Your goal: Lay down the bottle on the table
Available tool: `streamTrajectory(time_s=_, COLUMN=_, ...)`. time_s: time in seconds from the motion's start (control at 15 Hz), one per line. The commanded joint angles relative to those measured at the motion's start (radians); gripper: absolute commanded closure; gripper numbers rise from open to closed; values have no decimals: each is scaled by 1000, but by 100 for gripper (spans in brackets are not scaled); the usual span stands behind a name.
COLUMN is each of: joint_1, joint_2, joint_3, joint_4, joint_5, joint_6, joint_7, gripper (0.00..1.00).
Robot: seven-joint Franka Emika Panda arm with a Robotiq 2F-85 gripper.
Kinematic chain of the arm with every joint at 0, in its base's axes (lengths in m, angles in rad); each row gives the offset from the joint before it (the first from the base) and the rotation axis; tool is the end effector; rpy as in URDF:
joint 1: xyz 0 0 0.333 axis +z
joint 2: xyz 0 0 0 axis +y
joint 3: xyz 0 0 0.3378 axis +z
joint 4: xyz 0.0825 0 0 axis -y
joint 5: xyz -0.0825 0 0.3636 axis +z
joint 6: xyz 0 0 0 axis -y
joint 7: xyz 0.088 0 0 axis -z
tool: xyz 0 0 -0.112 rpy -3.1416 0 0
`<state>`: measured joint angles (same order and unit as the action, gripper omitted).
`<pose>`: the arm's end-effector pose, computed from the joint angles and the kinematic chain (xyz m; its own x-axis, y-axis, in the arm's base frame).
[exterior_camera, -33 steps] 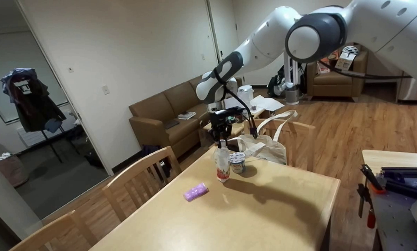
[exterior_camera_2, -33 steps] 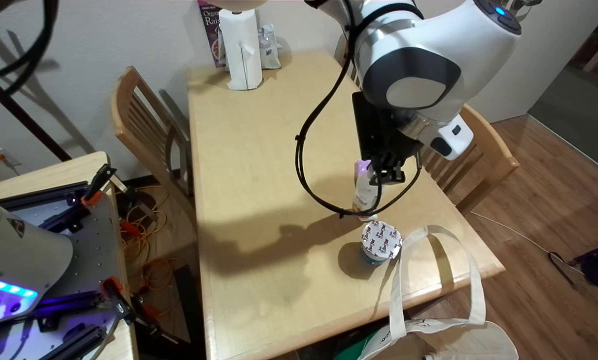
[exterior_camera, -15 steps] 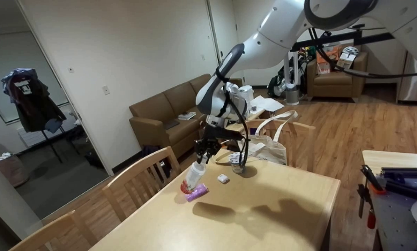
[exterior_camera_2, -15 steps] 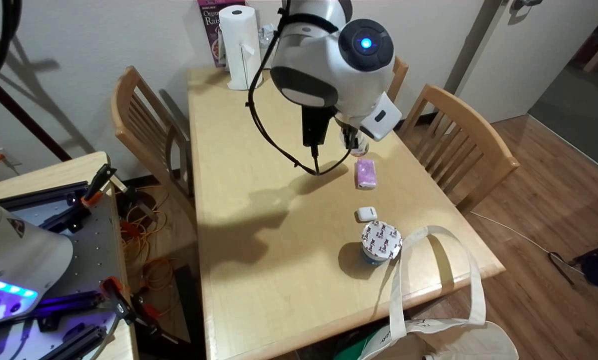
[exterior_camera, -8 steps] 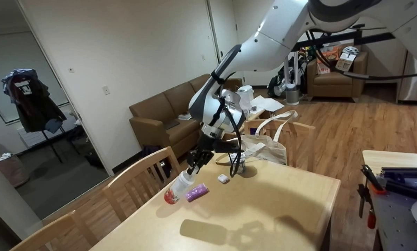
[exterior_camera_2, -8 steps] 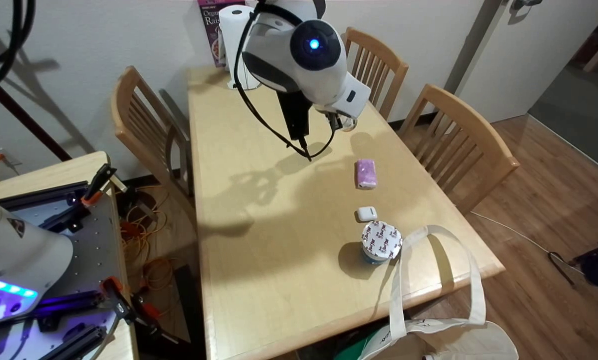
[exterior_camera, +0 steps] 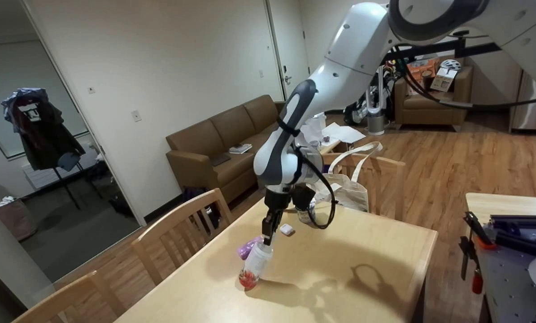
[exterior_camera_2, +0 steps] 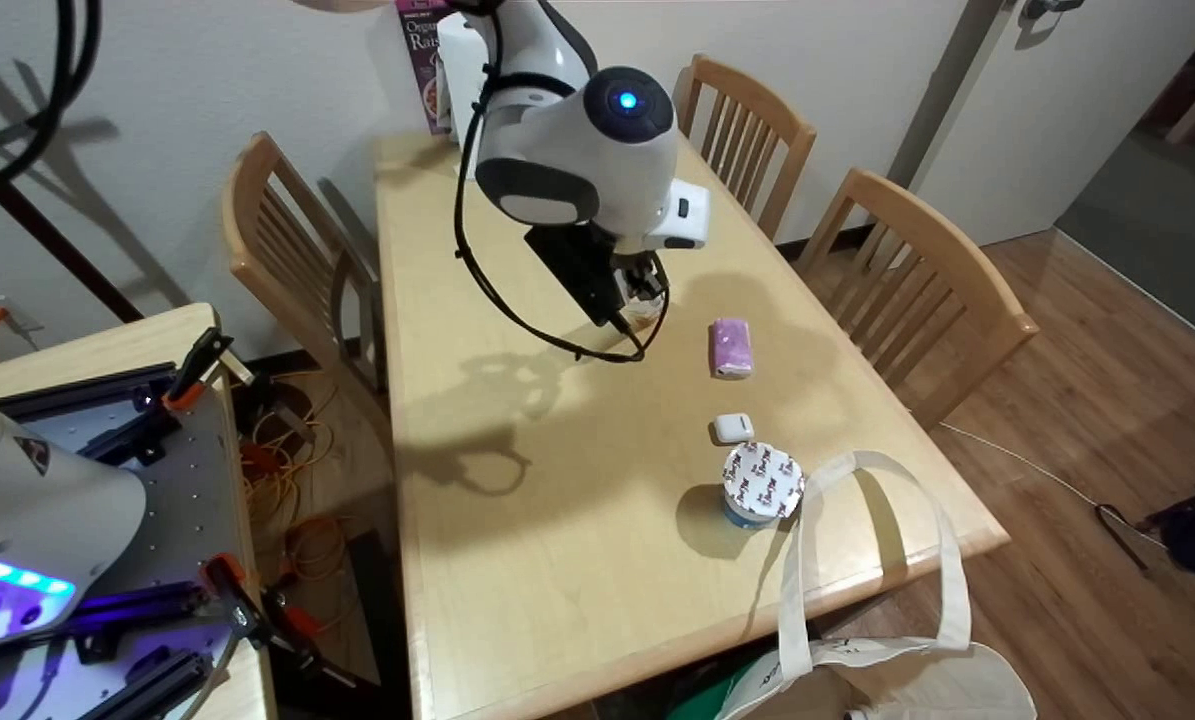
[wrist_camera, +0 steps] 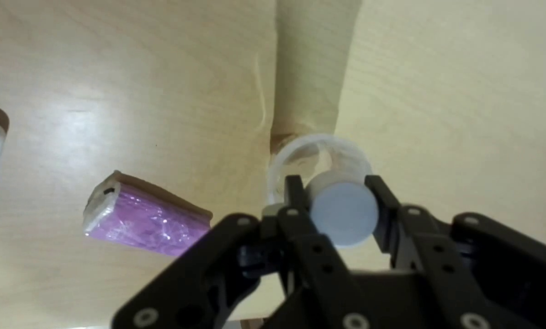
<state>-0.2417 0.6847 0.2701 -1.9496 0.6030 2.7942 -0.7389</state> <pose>0.6268 -0.0175 0.1736 0.9550 0.0852 0.2842 0.1752 -0.9350 -0.3083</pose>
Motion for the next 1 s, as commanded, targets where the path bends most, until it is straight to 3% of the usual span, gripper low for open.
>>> streamTrajectory(time_s=0.0, joint_1=18, joint_2=27, joint_3=-48, joint_4=47, joint_5=-216, joint_6=-87, joint_7=5, gripper=88)
streamTrajectory(time_s=0.27, joint_1=28, joint_2=69, joint_3=-99, joint_4=153, joint_5=-442, joint_6=-209, joint_7=-27, gripper=88)
streamTrajectory(time_s=0.53, joint_1=36, joint_2=149, joint_3=-148, joint_4=324, joint_5=-583, joint_6=-319, joint_7=-36, gripper=88)
streamTrajectory(time_s=0.67, joint_1=67, joint_2=195, joint_3=-191, joint_4=385, joint_5=-661, joint_6=-311, joint_7=-27, gripper=88)
streamTrajectory(time_s=0.93, joint_1=187, joint_2=284, joint_3=-338, joint_4=461, joint_5=-842, joint_6=-188, joint_7=110, gripper=88)
